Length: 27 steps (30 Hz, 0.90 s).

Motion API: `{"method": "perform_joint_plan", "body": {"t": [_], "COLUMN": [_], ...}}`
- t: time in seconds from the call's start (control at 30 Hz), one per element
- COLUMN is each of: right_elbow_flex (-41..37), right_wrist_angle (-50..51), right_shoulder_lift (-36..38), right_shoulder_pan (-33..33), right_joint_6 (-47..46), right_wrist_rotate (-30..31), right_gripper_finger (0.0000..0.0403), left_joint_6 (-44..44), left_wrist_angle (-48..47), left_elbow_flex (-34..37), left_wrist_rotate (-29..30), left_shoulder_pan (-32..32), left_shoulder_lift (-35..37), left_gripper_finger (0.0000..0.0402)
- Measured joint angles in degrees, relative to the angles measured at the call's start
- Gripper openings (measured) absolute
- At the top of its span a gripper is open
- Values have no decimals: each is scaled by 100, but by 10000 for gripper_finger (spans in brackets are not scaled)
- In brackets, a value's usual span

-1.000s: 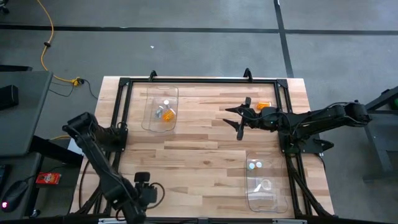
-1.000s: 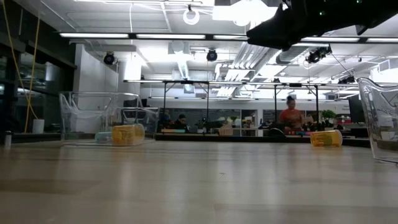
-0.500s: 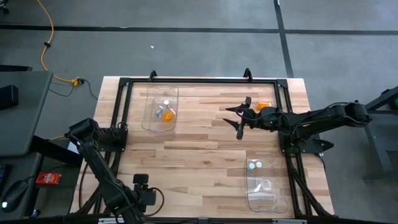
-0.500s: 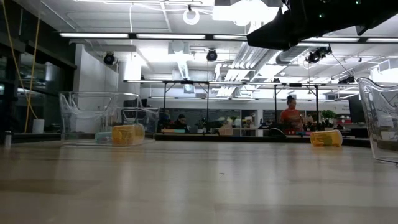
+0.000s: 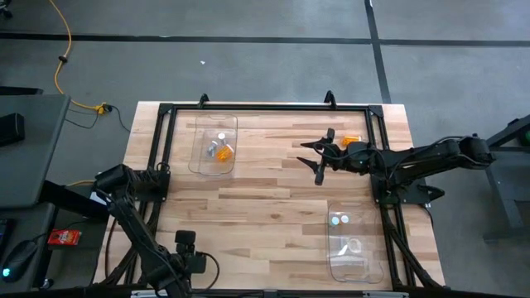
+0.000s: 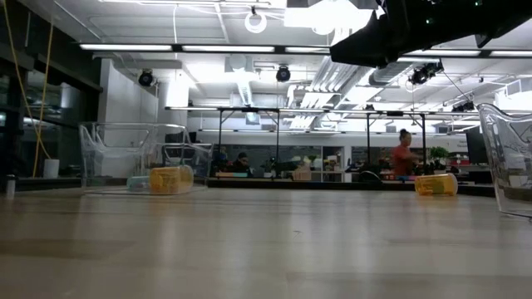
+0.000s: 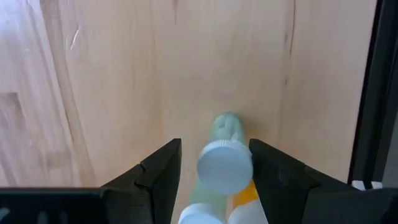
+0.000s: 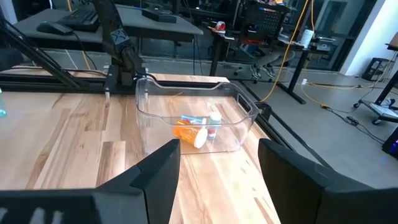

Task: Pick and place medicine bottles into bin by pill shape (circle, oval)
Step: Put the blue tablet bottle into the right transparent bin

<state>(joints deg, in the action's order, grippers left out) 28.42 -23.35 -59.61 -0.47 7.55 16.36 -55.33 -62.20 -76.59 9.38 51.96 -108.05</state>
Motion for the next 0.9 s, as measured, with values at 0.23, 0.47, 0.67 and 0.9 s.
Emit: {"method": "perform_joint_plan", "body": {"t": [0.23, 0.47, 0.67, 0.9], "right_elbow_flex": [0, 0, 0, 0], "right_wrist_angle": [3, 22, 22, 24], "right_shoulder_lift": [0, 0, 0, 0], "right_shoulder_pan": [0, 0, 0, 0], "right_joint_6": [-2, -2, -4, -5], "right_wrist_rotate": [-2, -2, -2, -2], "right_gripper_finger": [210, 210, 210, 210], "left_joint_6": [1, 58, 154, 508], "left_wrist_angle": [-20, -100, -100, -309], "left_elbow_flex": [1, 0, 1, 0], "left_wrist_rotate": [-13, -150, -154, 26], "left_shoulder_pan": [-3, -22, -73, -219], "left_shoulder_lift": [0, 0, 0, 154], "left_gripper_finger": [174, 156, 113, 100]}}
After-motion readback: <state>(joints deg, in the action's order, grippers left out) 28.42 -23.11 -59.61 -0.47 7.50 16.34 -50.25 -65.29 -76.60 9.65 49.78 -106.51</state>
